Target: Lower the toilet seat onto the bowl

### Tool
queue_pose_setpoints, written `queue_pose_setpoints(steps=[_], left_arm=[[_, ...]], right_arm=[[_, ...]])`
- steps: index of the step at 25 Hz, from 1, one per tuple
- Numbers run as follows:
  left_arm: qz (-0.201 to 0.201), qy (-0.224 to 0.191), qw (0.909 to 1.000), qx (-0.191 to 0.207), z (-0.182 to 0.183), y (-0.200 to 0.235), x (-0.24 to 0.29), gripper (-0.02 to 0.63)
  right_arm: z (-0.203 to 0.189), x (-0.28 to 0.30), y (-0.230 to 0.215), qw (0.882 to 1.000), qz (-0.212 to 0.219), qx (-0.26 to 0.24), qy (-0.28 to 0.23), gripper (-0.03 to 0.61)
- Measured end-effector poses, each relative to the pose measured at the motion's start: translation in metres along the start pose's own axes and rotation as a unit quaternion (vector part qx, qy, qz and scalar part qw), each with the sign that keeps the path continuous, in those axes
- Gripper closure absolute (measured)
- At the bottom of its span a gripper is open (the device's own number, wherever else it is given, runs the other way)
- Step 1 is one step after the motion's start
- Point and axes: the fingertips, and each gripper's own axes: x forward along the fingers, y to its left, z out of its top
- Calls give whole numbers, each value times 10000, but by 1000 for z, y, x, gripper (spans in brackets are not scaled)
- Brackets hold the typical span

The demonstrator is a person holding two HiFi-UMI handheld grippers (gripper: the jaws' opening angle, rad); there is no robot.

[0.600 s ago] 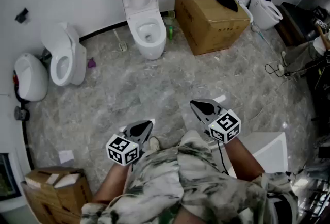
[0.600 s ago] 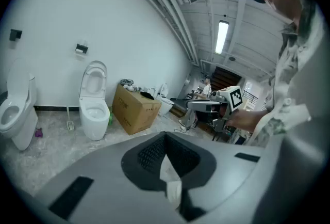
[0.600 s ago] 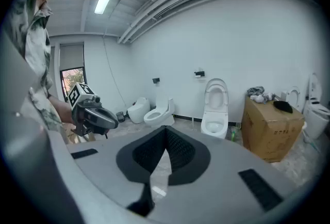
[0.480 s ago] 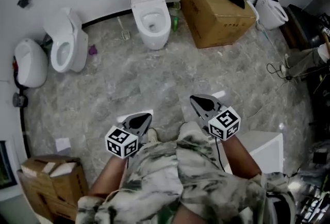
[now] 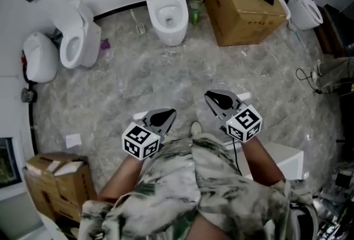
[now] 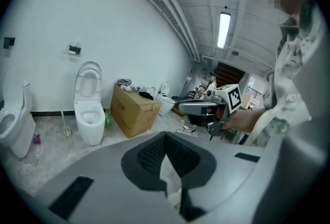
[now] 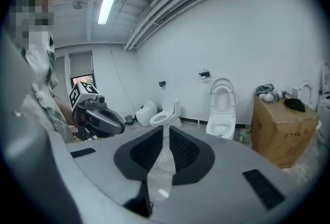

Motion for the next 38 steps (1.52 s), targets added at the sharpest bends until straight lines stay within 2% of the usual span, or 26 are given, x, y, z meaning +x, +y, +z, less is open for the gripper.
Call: queue_pose_setpoints(steps=[2, 5, 10, 15, 21, 25, 29, 34, 38], left_arm=[[47, 76, 9999, 82, 5, -7, 28, 592], [160, 84, 9996, 196, 21, -12, 63, 591], [334, 73, 9994, 76, 37, -10, 90, 592], [443, 103, 9990, -42, 49, 19, 103, 591], [408, -54, 9991, -128, 73, 94, 118, 591], [302, -99, 9994, -169, 111, 157, 126, 591], [216, -162, 9996, -31, 151, 211, 131, 591], [432, -329, 9985, 96, 187, 291, 112, 592], [661, -453, 9968, -61, 199, 333, 92, 591]], right_arm=[[-6, -10, -26, 10000, -20, -77, 15, 466], [-11, -21, -66, 10000, -58, -49, -29, 449], [-9, -27, -116, 9998, -201, 6, -84, 328], [3, 0, -151, 9995, -239, 81, -189, 321], [22, 66, -189, 9994, -335, 91, -6, 311], [57, 122, -214, 9991, -399, 19, 155, 324], [95, 175, -243, 9987, -432, -135, 238, 334], [130, 239, -270, 9979, -535, -254, 280, 337], [153, 278, -281, 9976, -538, -314, 292, 345]])
